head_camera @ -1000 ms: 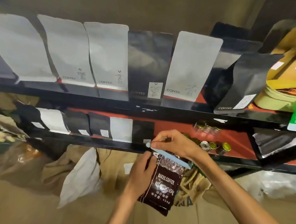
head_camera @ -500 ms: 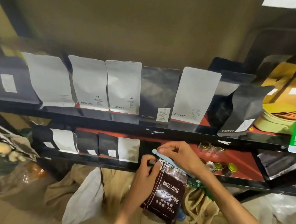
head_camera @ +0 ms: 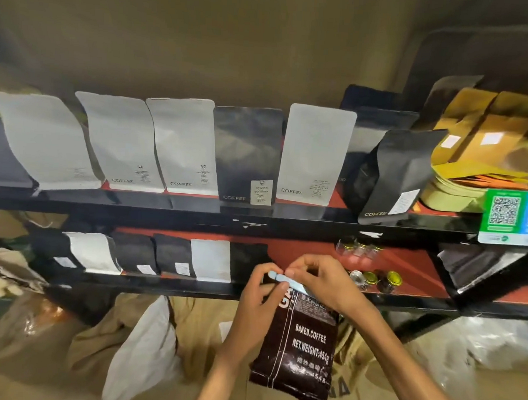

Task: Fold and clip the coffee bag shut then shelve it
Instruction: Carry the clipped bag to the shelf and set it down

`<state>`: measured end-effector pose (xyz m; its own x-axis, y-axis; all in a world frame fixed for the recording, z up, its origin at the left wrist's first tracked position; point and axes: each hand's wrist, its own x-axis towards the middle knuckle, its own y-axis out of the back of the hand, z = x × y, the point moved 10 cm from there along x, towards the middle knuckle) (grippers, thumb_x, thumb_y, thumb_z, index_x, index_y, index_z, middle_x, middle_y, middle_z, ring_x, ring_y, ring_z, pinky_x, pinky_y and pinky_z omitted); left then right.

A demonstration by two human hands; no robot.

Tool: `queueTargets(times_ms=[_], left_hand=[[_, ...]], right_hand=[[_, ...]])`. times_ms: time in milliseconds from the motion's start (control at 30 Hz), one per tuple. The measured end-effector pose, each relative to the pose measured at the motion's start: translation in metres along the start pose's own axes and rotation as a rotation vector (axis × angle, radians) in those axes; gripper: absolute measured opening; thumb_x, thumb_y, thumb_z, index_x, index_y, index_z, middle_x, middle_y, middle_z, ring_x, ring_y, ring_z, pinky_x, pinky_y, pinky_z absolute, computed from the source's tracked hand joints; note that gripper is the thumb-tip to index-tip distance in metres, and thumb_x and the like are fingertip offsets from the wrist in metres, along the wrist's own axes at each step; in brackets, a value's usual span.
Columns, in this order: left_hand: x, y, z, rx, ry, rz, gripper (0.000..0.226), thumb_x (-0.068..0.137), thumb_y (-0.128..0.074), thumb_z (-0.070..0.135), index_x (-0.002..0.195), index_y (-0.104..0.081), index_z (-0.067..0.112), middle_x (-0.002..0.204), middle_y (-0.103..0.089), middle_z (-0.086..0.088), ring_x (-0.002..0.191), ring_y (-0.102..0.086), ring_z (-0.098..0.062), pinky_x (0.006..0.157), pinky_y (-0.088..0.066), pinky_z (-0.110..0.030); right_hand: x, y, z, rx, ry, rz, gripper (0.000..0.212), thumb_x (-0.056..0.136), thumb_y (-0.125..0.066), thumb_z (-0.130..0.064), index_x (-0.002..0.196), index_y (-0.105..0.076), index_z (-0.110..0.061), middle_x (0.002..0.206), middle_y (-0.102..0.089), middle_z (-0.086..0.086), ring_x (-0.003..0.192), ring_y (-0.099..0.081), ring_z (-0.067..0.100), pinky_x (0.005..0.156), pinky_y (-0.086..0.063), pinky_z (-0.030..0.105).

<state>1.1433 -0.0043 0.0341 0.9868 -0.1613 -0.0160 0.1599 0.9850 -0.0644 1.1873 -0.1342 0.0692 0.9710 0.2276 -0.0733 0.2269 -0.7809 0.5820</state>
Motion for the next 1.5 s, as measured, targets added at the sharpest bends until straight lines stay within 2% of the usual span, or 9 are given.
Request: queueTargets(times_ms=[167, 333, 533, 767, 900, 1067, 1200, 1400, 1500], left_hand=[[-0.001, -0.007, -0.001, 0.073, 0.004, 0.068, 0.021, 0.096, -0.063, 0.019, 0.104, -0.054, 0.035, 0.095, -0.069, 0.013, 0.087, -0.073, -0.013, 0.067, -0.057, -0.022], [-0.006, -0.004, 0.004, 0.084, 0.007, 0.156, 0.019, 0.094, -0.065, 0.016, 0.103, -0.052, 0.027, 0.101, -0.068, -0.010, 0.086, -0.073, -0.024, 0.079, -0.059, -0.046], [-0.014, 0.002, 0.007, 0.057, 0.011, 0.226, 0.017, 0.093, -0.066, 0.020, 0.099, -0.051, 0.028, 0.093, -0.071, -0.014, 0.079, -0.074, -0.028, 0.073, -0.060, -0.046], [0.004, 0.009, -0.024, -0.009, 0.107, 0.091, 0.021, 0.096, -0.061, 0.021, 0.104, -0.050, 0.037, 0.094, -0.070, -0.004, 0.077, -0.075, -0.026, 0.058, -0.059, -0.030], [0.032, 0.004, -0.054, 0.023, 0.087, 0.016, 0.034, 0.097, -0.060, 0.023, 0.116, -0.040, 0.042, 0.113, -0.060, -0.006, 0.094, -0.073, -0.026, 0.067, -0.063, -0.038], [0.092, 0.030, -0.054, 0.731, -0.183, 0.016, 0.064, 0.085, -0.073, 0.030, 0.138, -0.038, 0.031, 0.142, -0.044, 0.000, 0.133, -0.037, -0.003, 0.109, -0.041, -0.031], [0.148, 0.040, -0.058, 1.396, -0.281, -0.014, 0.063, 0.076, -0.081, 0.030, 0.133, -0.058, 0.016, 0.135, -0.061, -0.007, 0.129, -0.050, -0.029, 0.113, -0.030, -0.047], [0.211, 0.069, -0.110, 1.207, 0.042, -0.166, 0.044, 0.082, -0.075, 0.029, 0.124, -0.063, 0.035, 0.132, -0.061, 0.010, 0.120, -0.054, -0.012, 0.089, -0.036, -0.022], [0.220, 0.074, -0.139, 1.200, 0.170, -0.236, 0.041, 0.081, -0.076, 0.031, 0.121, -0.066, 0.034, 0.123, -0.062, 0.010, 0.115, -0.057, -0.016, 0.086, -0.042, -0.025]], right_hand=[[-0.009, -0.008, 0.000, -0.218, -0.029, 0.034, 0.013, 0.098, -0.053, -0.038, 0.089, -0.059, -0.031, 0.081, -0.065, -0.015, 0.077, -0.061, 0.003, 0.069, -0.047, 0.029], [-0.015, -0.010, -0.006, -0.255, -0.019, 0.106, 0.010, 0.100, -0.051, -0.033, 0.090, -0.052, -0.030, 0.078, -0.058, -0.017, 0.069, -0.054, -0.002, 0.060, -0.039, 0.026], [-0.016, -0.014, -0.007, -0.210, -0.028, 0.117, 0.016, 0.098, -0.054, -0.033, 0.083, -0.053, -0.032, 0.074, -0.059, -0.016, 0.067, -0.054, -0.004, 0.055, -0.037, 0.020], [-0.002, -0.015, 0.008, -0.178, -0.024, -0.275, 0.017, 0.086, -0.068, -0.047, 0.101, -0.067, -0.037, 0.099, -0.069, -0.015, 0.094, -0.065, 0.001, 0.082, -0.055, 0.026], [0.023, -0.012, 0.034, -0.354, 0.014, -0.261, 0.023, 0.085, -0.072, -0.037, 0.108, -0.067, -0.039, 0.103, -0.073, -0.013, 0.093, -0.067, 0.000, 0.081, -0.058, 0.027], [0.073, 0.004, 0.059, -0.481, 0.067, -0.041, 0.037, 0.089, -0.066, -0.044, 0.124, -0.065, -0.034, 0.118, -0.073, -0.010, 0.099, -0.063, 0.002, 0.081, -0.049, 0.017], [0.111, -0.020, 0.086, -0.564, 0.085, -0.059, 0.041, 0.092, -0.062, -0.042, 0.131, -0.061, -0.030, 0.127, -0.069, -0.004, 0.117, -0.062, 0.016, 0.097, -0.048, 0.033], [0.149, -0.038, 0.127, -0.489, 0.082, -0.051, 0.037, 0.090, -0.065, -0.040, 0.127, -0.063, -0.034, 0.117, -0.072, -0.008, 0.105, -0.066, 0.007, 0.092, -0.053, 0.026], [0.155, -0.046, 0.143, -0.465, 0.101, -0.039, 0.035, 0.087, -0.069, -0.038, 0.122, -0.067, -0.032, 0.114, -0.072, -0.011, 0.098, -0.064, 0.004, 0.088, -0.054, 0.026]])
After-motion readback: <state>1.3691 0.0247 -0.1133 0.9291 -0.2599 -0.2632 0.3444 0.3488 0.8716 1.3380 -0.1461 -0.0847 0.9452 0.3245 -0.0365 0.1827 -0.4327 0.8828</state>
